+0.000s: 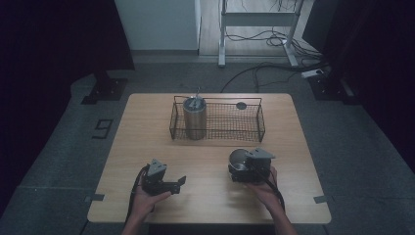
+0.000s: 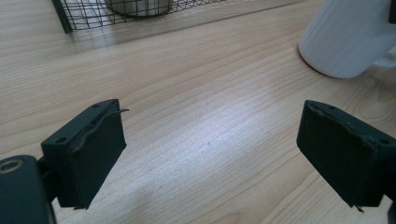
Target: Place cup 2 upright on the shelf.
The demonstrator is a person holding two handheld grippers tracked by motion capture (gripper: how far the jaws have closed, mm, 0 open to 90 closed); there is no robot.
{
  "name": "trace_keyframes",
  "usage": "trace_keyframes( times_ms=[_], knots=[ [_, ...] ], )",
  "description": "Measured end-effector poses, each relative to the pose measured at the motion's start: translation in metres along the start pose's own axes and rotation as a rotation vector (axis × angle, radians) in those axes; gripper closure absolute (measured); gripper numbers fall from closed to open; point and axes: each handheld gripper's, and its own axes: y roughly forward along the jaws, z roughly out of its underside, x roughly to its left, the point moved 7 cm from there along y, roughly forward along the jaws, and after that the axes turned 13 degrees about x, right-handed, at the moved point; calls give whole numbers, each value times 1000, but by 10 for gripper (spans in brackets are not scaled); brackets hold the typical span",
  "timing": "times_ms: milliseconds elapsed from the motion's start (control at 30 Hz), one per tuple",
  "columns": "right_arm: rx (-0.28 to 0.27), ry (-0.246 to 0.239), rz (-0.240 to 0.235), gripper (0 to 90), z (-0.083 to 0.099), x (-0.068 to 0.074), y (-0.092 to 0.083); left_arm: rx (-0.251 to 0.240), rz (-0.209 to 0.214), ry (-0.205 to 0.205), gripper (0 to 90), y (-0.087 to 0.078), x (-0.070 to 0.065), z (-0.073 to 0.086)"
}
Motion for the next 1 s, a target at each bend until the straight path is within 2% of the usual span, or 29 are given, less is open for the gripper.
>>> trace_keyframes(
  times_ms=[133,167,400,667,1000],
  knots=[
    [15,-17,13,5,-1,2,5,-11,-12,-7,84,0,0,0],
    [9,-21,25,56,-2,1,6,-17,-18,-10,92,0,1,0],
    [2,-38,11,62,-1,1,6,-24,-23,-20,94,0,1,0],
    [-5,-45,4,64,0,1,6,-13,-23,-12,95,3,0,1],
    [-16,-33,-17,65,-1,2,1,-9,-19,-12,95,4,-1,2]
  ],
)
